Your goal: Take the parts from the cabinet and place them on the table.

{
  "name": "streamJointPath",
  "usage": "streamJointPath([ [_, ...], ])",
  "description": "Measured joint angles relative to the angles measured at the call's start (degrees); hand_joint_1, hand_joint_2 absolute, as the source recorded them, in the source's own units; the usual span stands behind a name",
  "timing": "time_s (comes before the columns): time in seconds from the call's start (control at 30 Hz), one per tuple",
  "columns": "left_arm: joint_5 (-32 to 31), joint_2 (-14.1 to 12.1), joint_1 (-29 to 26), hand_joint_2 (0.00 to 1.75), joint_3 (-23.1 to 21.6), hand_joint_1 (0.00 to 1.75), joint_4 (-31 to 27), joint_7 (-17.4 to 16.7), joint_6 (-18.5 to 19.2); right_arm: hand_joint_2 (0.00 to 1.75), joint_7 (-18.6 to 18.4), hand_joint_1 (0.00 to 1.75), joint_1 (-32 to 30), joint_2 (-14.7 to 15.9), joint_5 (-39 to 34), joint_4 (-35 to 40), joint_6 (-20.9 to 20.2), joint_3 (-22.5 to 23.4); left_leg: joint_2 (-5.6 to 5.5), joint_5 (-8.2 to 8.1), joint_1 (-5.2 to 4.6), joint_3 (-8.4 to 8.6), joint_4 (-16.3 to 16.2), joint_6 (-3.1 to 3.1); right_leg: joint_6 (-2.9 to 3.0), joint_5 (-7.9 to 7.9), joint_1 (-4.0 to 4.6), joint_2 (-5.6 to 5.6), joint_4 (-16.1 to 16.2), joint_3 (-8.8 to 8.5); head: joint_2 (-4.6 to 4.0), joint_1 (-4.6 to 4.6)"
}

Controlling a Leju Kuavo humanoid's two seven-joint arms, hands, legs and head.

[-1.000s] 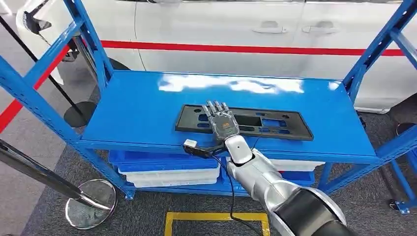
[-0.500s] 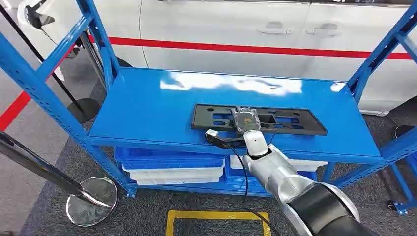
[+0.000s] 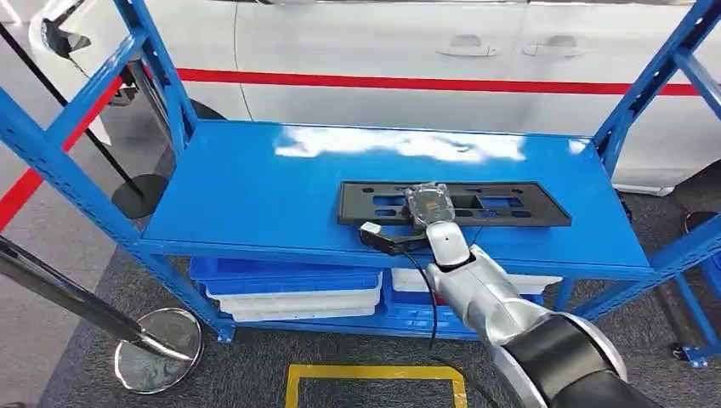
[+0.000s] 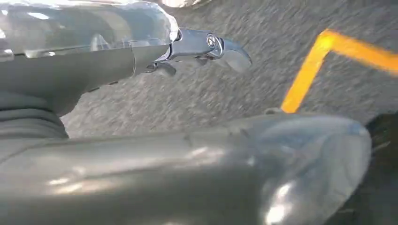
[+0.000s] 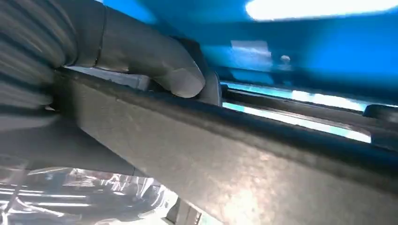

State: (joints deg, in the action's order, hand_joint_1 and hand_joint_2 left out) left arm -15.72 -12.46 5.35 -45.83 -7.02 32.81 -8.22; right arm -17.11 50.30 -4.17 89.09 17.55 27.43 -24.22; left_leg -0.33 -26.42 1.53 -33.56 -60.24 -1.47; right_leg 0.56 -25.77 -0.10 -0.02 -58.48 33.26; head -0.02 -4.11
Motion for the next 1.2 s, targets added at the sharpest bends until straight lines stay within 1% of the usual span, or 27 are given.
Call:
streamJointPath([
  [0.03,0.0,-0.04,0.1,0.0,0.0,0.0,0.0,0.48,-0.15,1.75,0.0,1.75,0.05,0.02,0.0,0.0,0.11,0.2,-0.2,0.15,-0.29,-0.08,0.57,0.73,-0.27,-0.14,0.33,0.17,-0.8,0.53,0.0,0.0],
  [0.13,-0.02,-0.04,0.09,0.0,0.0,0.0,0.0,2.03,-0.33,1.75,0.65,1.75,-0.06,0.0,0.17,0.0,1.01,0.7,-0.1,0.34,-0.52,-0.34,0.43,1.6,-0.94,0.2,0.17,0.34,-0.52,0.74,0.0,0.0],
  [0.17,0.0,-0.02,0.22,0.0,-0.02,0.0,0.0,2.49,-0.31,1.75,1.07,1.75,-0.07,0.02,0.15,0.0,1.27,0.99,0.02,0.63,-0.13,-0.25,0.86,2.05,-1.19,-0.12,0.12,0.4,-0.73,0.87,0.0,0.0],
  [0.2,0.0,-0.07,0.26,0.0,-0.04,0.0,0.0,2.78,-0.18,1.75,1.55,1.75,-0.11,0.0,0.15,0.0,1.55,1.31,0.02,0.77,-0.12,-0.26,0.96,2.26,-1.56,-1.24,-0.03,0.3,-1.85,1.26,0.0,0.02],
  [0.23,0.02,-0.13,0.32,0.0,-0.07,0.0,0.0,2.95,-0.09,1.75,2.08,1.75,-0.1,-0.04,0.17,0.0,2.01,1.59,0.03,0.87,-0.12,-0.37,1.0,2.55,-1.92,-3.33,-0.19,0.22,-5.03,2.71,0.0,0.0],
  [0.3,0.02,-0.13,0.34,0.0,-0.2,0.0,0.0,3.32,-0.15,1.75,3.1,1.75,-0.39,-0.26,0.17,0.0,2.95,1.95,0.03,0.9,-0.17,-0.61,0.99,2.62,-2.39,-7.39,-0.43,0.2,-14.17,6.97,0.0,0.0],
  [0.33,0.0,-0.13,0.33,0.0,-0.35,0.0,0.0,3.39,-0.18,1.75,3.82,1.75,-0.68,-0.46,0.13,0.0,3.65,2.29,0.02,0.9,-0.17,-0.65,0.98,2.62,-2.5,-8.27,-0.51,0.2,-17.75,8.74,0.0,0.0],
  [0.37,0.0,-0.13,0.32,0.0,-0.48,0.0,0.0,3.39,-0.15,1.75,4.5,1.75,-0.83,-0.64,-0.09,0.0,4.35,2.71,-0.02,0.9,-0.16,-0.64,0.97,2.62,-2.51,-7.62,-0.62,0.2,-18.19,9.07,0.0,0.0],
  [0.4,0.0,-0.11,0.32,0.0,-0.61,0.0,0.0,3.39,-0.13,1.75,5.01,1.75,-0.84,-0.85,-0.28,0.09,4.81,3.15,-0.04,0.88,-0.16,-0.59,0.97,2.59,-2.43,-5.87,-0.67,0.19,-16.11,8.19,0.0,0.0],
  [0.47,0.0,-0.13,0.42,0.0,-0.96,0.0,0.0,3.39,-0.09,1.75,5.42,1.75,-0.67,-1.2,-0.55,0.55,5.33,3.76,-0.06,0.78,-0.16,-0.39,0.97,2.43,-2.04,-0.54,-0.66,0.17,-6.54,3.77,0.0,0.0],
  [0.5,0.0,-0.13,0.47,0.0,-1.07,0.0,0.0,3.39,-0.09,1.75,5.49,1.75,-0.49,-1.34,-0.61,0.63,5.42,3.96,-0.04,0.72,-0.16,-0.34,1.0,2.29,-1.75,1.12,-0.63,0.19,-1.94,1.77,0.0,0.0],
  [0.53,0.02,-0.11,0.55,0.0,-1.31,0.0,0.0,3.39,-0.07,1.75,5.85,1.75,-0.27,-1.53,-0.7,0.66,5.58,4.26,-0.04,0.73,-0.51,-0.61,0.93,1.83,-1.47,0.28,-0.12,0.19,-0.78,1.17,0.0,0.0],
  [0.6,0.02,-0.11,0.59,0.0,-1.49,0.0,0.0,3.48,0.0,1.75,6.76,1.75,-0.33,-1.9,-1.29,0.83,6.08,4.61,-0.04,0.92,-0.35,-0.76,1.16,1.19,-1.14,0.2,0.03,0.2,-0.51,1.41,0.0,0.0],
  [0.67,0.0,-0.09,0.6,0.0,-1.51,0.0,0.0,4.09,0.04,1.75,10.65,1.75,-0.39,-2.08,-4.36,1.29,7.63,5.53,-0.06,1.09,-0.5,-0.54,1.63,0.35,-0.31,0.51,-0.18,0.16,0.15,1.24,0.0,0.0],
  [0.7,0.02,-0.09,0.57,0.0,-1.49,0.0,0.0,4.09,0.19,1.75,15.61,1.75,-0.49,-2.52,-9.0,2.09,8.65,6.42,-0.01,0.28,-0.18,-0.92,0.68,0.31,0.07,0.82,-0.4,-0.01,0.74,0.77,0.0,0.0],
  [0.73,0.0,-0.11,0.57,0.0,-1.42,0.0,0.0,3.94,0.44,1.75,22.41,1.75,-0.5,-2.84,-14.38,3.01,9.55,7.62,0.0,-1.38,-0.26,-1.92,-1.72,0.28,0.54,0.81,-0.37,0.01,0.89,0.7,0.0,-0.02],
  [0.77,0.02,-0.15,0.58,0.0,-1.4,0.0,0.0,3.61,0.52,1.75,30.47,1.75,-0.54,-3.32,-20.38,4.32,9.49,9.06,0.01,-3.67,-0.21,-3.8,-6.04,0.3,0.79,0.82,-0.23,0.11,0.87,0.69,0.0,-0.02],
  [0.8,0.0,-0.15,0.58,0.0,-1.4,0.0,0.0,3.3,0.55,1.75,36.99,1.75,-0.88,-3.94,-25.79,5.8,8.52,10.54,0.0,-5.69,-0.2,-5.98,-10.84,0.24,0.97,0.71,-0.07,0.28,0.85,0.57,0.0,0.0],
  [0.83,0.0,-0.15,0.59,0.0,-1.4,0.0,0.0,3.11,0.55,1.75,42.77,1.75,-1.63,-4.7,-31.63,8.39,6.94,12.03,0.0,-6.83,-0.23,-7.83,-14.76,0.13,1.1,0.63,0.1,0.34,0.81,0.41,0.0,-0.02],
  [0.87,0.0,-0.15,0.62,0.0,-1.4,0.0,0.0,2.86,0.55,1.75,46.37,1.75,-2.71,-4.92,-36.56,11.16,5.11,13.03,0.0,-6.63,-0.22,-8.55,-16.21,0.11,1.2,0.54,0.23,0.34,0.8,0.16,0.0,-0.02],
  [0.9,0.0,-0.18,0.62,0.0,-1.4,0.0,0.0,2.69,0.55,1.75,49.12,1.75,-3.96,-5.12,-41.51,14.59,2.66,13.47,0.02,-5.26,-0.22,-7.97,-14.97,0.1,1.18,0.38,0.28,0.34,0.78,-0.15,0.0,0.0],
  [0.97,0.0,-0.33,0.58,0.0,-1.38,0.0,0.0,2.45,0.87,1.75,51.52,1.75,-6.87,-4.96,-51.75,24.06,-3.2,13.35,0.06,-0.41,-0.14,-3.69,-6.14,0.11,0.89,-0.06,0.21,0.31,0.4,-0.56,0.0,0.0],
  [1.0,0.0,-0.39,0.61,0.0,-1.38,0.0,0.0,2.36,1.07,1.75,52.07,1.75,-8.19,-4.92,-56.28,28.56,-5.69,13.18,0.09,1.34,-0.06,-1.39,-1.55,0.1,0.62,-0.42,0.2,0.35,-0.08,-0.51,0.0,-0.02],
  [1.03,0.0,-0.39,0.88,0.0,-1.38,0.0,0.0,2.27,1.33,1.75,52.39,1.75,-10.04,-4.59,-62.51,34.12,-9.32,12.85,-0.01,0.28,-0.37,-0.35,0.32,0.28,0.12,-0.88,0.72,0.39,-0.81,-0.09,0.0,-0.02],
  [1.07,0.02,-0.48,0.97,0.0,-1.38,0.0,0.0,2.27,1.6,1.75,52.59,1.75,-12.23,-4.04,-68.71,39.28,-13.53,12.39,-0.25,0.52,-0.32,-0.65,0.18,0.94,0.01,-0.87,0.62,0.43,-0.85,0.02,0.0,0.02],
  [1.17,-0.02,-0.46,0.74,0.0,-1.42,0.0,0.0,2.27,2.01,1.75,52.85,1.75,-19.32,-2.26,-86.57,58.1,-27.97,9.95,-0.32,0.75,-0.52,-0.98,0.45,1.82,-0.62,-0.86,0.42,0.38,-0.89,0.26,0.0,0.0],
  [1.2,0.0,-0.46,0.82,0.0,-1.4,0.0,0.0,2.3,2.1,1.75,52.87,1.75,-21.28,-1.73,-90.14,63.85,-31.61,9.18,-0.24,0.91,-0.34,-0.92,0.66,2.18,-0.95,-1.58,0.21,0.39,-1.5,0.5,0.0,0.0],
])
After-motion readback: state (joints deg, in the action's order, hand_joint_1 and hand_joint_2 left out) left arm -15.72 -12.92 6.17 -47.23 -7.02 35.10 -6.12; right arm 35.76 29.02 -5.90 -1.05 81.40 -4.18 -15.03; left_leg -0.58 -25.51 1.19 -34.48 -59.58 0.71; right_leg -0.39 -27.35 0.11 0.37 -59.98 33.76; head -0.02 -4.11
